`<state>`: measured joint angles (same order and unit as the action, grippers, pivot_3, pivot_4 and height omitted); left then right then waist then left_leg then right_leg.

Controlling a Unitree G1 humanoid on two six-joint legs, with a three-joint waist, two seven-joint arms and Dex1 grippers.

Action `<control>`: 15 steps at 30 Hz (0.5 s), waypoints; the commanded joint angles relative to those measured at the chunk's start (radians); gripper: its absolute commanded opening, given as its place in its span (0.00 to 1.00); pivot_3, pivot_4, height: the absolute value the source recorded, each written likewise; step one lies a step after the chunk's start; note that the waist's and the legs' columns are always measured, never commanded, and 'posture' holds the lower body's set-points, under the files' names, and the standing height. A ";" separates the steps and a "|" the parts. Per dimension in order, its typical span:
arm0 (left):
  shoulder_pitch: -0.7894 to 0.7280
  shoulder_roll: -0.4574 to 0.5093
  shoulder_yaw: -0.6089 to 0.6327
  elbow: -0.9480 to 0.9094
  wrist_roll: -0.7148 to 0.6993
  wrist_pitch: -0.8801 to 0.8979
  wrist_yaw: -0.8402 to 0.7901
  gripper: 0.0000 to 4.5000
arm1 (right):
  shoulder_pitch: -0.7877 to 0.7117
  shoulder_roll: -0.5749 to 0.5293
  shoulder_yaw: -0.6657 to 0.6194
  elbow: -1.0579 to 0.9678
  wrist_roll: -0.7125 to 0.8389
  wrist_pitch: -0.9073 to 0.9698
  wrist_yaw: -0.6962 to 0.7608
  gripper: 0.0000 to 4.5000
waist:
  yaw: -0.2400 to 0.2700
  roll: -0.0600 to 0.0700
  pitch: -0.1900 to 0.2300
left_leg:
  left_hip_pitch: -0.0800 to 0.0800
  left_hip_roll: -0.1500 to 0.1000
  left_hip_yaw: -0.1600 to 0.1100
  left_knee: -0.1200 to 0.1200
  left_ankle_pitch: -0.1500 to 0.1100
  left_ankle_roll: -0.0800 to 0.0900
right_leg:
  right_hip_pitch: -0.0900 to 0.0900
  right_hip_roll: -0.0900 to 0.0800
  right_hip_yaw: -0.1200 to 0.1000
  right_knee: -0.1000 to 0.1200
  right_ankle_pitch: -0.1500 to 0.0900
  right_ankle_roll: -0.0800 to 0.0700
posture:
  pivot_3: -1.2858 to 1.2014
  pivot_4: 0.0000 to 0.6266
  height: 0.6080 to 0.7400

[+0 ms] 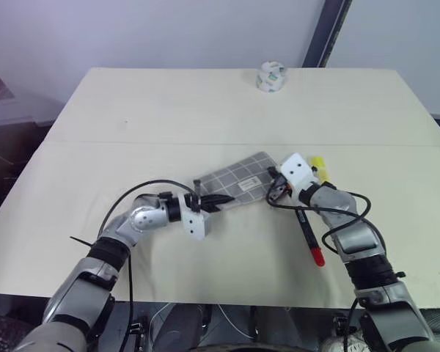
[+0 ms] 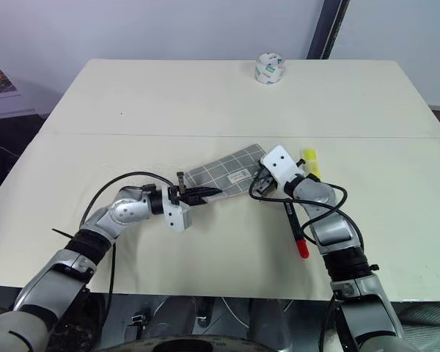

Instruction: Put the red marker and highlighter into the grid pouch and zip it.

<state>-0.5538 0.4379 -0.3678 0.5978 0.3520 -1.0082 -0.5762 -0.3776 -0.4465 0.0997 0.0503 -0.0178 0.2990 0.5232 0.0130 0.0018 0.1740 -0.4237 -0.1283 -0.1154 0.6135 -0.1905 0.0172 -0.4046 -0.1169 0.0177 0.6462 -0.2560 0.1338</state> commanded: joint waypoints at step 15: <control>0.012 -0.013 -0.013 -0.007 -0.050 0.112 -0.021 0.00 | 0.073 -0.151 -0.160 -0.314 0.248 0.369 0.113 0.99 | 0.000 0.000 0.000 | -0.001 0.000 0.000 0.000 -0.001 -0.001 | 0.000 -0.001 0.000 0.000 -0.001 0.001 | 0.52 0.24 1.00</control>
<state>-0.5438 0.4301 -0.3681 0.5721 0.2759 -0.9178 -0.6061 -0.2990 -0.5956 -0.0411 -0.2301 0.2198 0.6352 0.6544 0.0132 0.0016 0.1742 -0.4246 -0.1283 -0.1156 0.6135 -0.1916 0.0155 -0.4050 -0.1179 0.0175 0.6458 -0.2565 0.1344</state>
